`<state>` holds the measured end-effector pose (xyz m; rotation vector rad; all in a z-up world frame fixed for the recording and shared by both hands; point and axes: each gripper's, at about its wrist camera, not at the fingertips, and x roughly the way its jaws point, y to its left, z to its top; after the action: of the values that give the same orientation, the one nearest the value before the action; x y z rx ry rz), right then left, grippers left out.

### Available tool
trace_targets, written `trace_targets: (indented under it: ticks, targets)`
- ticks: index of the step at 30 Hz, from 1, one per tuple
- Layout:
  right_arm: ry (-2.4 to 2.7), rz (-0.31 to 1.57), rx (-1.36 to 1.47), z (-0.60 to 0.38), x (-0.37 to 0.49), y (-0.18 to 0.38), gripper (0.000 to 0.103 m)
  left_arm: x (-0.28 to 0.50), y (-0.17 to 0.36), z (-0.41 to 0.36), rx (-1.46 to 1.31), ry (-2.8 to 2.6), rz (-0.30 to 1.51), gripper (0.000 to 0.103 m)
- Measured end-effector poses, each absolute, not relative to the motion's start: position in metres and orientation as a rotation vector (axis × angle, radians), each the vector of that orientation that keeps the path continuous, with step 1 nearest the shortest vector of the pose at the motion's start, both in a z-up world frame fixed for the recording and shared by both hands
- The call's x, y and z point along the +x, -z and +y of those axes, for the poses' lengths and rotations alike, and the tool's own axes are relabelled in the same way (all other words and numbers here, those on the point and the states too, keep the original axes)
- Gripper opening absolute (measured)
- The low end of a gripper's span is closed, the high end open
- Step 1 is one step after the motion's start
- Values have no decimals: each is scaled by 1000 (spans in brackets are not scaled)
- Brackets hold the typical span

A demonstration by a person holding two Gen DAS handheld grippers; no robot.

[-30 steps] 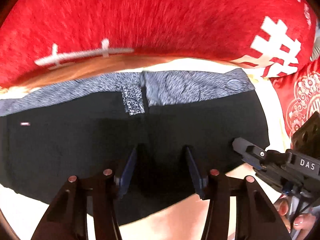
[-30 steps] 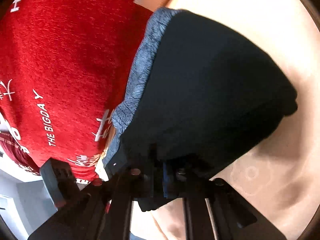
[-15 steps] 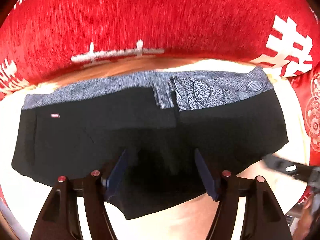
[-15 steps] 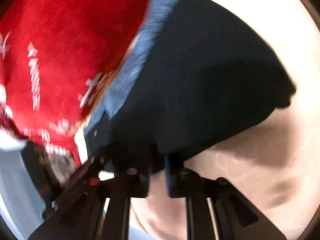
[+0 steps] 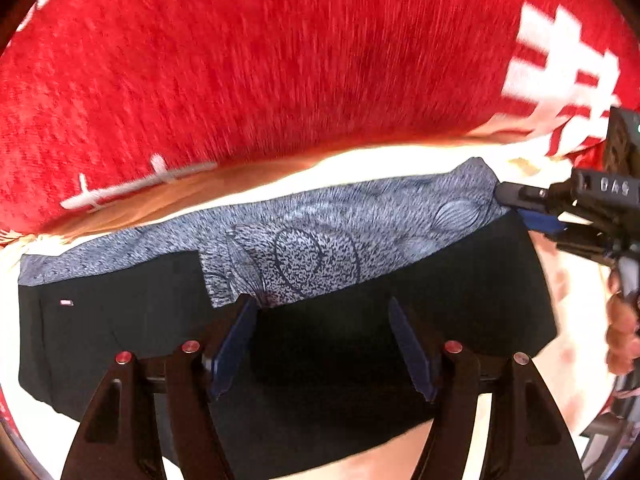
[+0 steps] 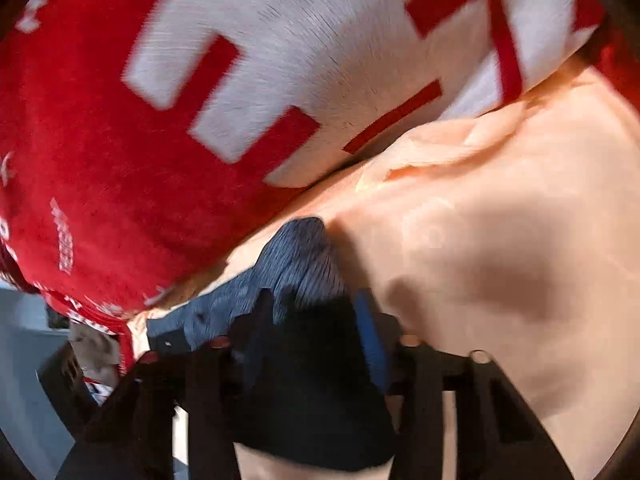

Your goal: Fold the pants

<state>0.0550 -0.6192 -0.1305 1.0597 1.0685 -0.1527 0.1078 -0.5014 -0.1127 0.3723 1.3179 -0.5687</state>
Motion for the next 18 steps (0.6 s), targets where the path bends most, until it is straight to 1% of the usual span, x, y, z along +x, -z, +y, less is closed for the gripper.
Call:
trace_targets:
  ticks: [3,4,5,7,11,12,14,18]
  targets:
    - [126,1095,1077,-618,58,136,34,105,123,-498,391,537,1329,71]
    - [118,1103,1051,-616,57,134,34,104,130,-497,378,540,1352,74]
    - [122,1122,1020,-614,57,133,34,104,131,-494,371,532,1359,81]
    - [164,1180,929,-606,62,135,34,105,132,-490,361,522,1354,82]
    - [243,1197,837,-592,72,133,38,103,129,-485,384,516,1356,83]
    - [258,1195,819,-587,72,129,39,104,128,-487,392,510,1356,91]
    - [268,1194,790,-578,74,119,39,107,123,-483,408,486,1349,98]
    - [295,1213,720,-562,68,102,40,106,115,-470,392,490,1362,98]
